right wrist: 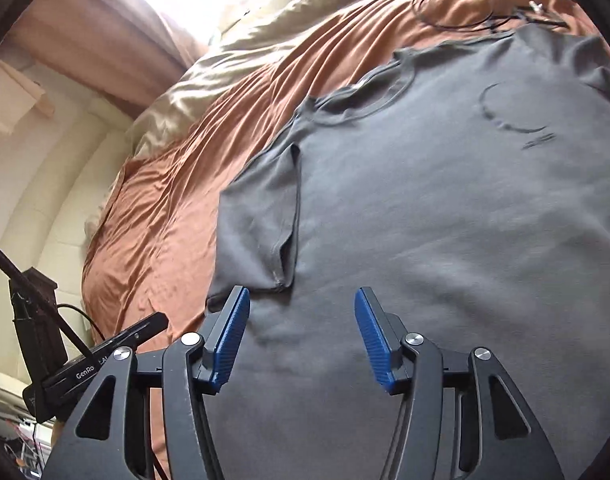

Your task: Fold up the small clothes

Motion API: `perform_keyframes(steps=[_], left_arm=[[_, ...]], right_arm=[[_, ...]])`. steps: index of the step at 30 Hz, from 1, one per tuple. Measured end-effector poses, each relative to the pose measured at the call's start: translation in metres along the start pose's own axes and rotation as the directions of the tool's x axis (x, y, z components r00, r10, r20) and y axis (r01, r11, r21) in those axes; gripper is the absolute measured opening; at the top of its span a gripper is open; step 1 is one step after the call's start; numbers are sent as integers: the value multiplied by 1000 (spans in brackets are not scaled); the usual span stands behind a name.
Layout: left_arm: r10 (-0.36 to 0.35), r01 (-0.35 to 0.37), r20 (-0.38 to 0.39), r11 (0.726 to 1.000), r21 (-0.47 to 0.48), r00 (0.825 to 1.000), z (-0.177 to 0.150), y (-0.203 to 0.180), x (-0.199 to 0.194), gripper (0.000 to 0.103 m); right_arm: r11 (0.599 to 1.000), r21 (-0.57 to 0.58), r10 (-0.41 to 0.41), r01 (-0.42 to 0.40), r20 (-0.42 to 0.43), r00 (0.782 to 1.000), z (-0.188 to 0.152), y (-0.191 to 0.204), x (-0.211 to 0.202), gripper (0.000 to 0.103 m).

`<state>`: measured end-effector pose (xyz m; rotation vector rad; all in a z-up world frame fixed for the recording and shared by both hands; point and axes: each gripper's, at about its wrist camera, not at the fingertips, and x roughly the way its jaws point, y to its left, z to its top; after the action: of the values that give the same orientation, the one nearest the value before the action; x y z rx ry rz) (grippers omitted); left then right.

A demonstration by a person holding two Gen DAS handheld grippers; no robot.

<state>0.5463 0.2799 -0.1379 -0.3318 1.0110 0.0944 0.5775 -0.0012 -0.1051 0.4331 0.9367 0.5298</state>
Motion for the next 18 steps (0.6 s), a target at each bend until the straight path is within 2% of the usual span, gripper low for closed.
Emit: perform_keyframes(steps=[3,4,6,8,13,18], left_arm=[[-20,20,7,1000,1,1000,-1,-16,-11,18],[-25,25,12,1000,5,1000,-1,-24,-15,21],[-24,24,26,999,22,999,-2,-40,-22,35],[-27,26,40,999,37,999,-3,-55,-29,40],[-41,37,43,997,69,998,-2,-93,-34,41],[-50,46,47,995,85,998,2,-127,-30,41]], right_arm=[[999,-22,-38,40,65,997,4,1,-29,65],[997,-36,-61,64,84,995,6,1,-37,66],[996,-48,-64,69,105,992,7,-2,-51,66],[996,-46,-70,76,125,990,7,-8,-64,66],[994,-3,-109,111,176,978,8,-35,-99,66],[994,55,-103,93,226,969,8,-68,-130,66]])
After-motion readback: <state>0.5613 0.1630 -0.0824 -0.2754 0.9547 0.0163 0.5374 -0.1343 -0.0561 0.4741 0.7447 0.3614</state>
